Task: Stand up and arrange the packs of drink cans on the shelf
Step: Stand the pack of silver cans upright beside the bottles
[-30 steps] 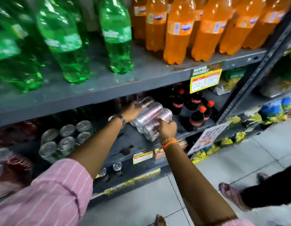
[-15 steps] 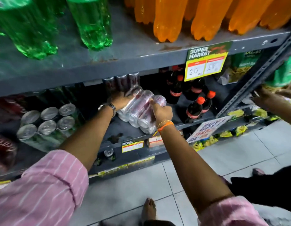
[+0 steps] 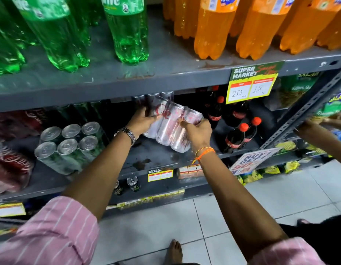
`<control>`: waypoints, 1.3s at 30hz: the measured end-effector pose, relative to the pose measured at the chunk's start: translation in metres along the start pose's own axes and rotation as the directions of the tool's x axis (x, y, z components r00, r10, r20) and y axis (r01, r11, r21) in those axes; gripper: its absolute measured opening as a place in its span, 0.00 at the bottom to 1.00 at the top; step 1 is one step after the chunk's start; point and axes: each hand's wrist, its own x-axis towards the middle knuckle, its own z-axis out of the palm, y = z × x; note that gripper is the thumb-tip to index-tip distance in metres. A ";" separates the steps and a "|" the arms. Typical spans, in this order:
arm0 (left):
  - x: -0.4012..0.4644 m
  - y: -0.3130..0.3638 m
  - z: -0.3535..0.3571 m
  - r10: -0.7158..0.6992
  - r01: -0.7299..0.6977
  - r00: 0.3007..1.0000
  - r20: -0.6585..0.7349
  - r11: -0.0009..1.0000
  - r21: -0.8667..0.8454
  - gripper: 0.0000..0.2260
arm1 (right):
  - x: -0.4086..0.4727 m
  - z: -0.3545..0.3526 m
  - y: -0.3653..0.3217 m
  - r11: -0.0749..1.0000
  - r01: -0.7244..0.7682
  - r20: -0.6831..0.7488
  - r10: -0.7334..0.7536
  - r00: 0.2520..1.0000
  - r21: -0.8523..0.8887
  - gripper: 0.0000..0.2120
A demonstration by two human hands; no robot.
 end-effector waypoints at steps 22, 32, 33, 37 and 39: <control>-0.045 -0.027 -0.020 0.072 -0.072 0.997 0.000 0.994 -0.081 0.27 | -0.069 0.012 0.058 0.890 0.439 -0.074 -0.449 0.890 -0.123 0.37; -0.007 0.046 -0.005 0.079 -0.129 0.976 0.201 0.961 0.245 0.17 | -0.084 0.011 0.046 0.909 0.416 -0.034 -0.417 0.908 -0.041 0.38; -0.005 0.045 -0.005 0.087 -0.153 0.975 0.206 0.932 0.328 0.17 | -0.083 0.009 0.045 0.910 0.414 -0.019 -0.415 0.910 -0.030 0.38; -0.002 0.038 -0.010 0.131 -0.185 0.981 0.145 0.868 0.462 0.16 | -0.069 -0.002 0.040 0.908 0.419 0.053 -0.418 0.907 -0.010 0.32; -0.008 0.031 -0.013 0.141 -0.175 0.984 0.110 0.888 0.426 0.13 | -0.058 -0.008 0.037 0.897 0.440 0.084 -0.436 0.896 -0.042 0.29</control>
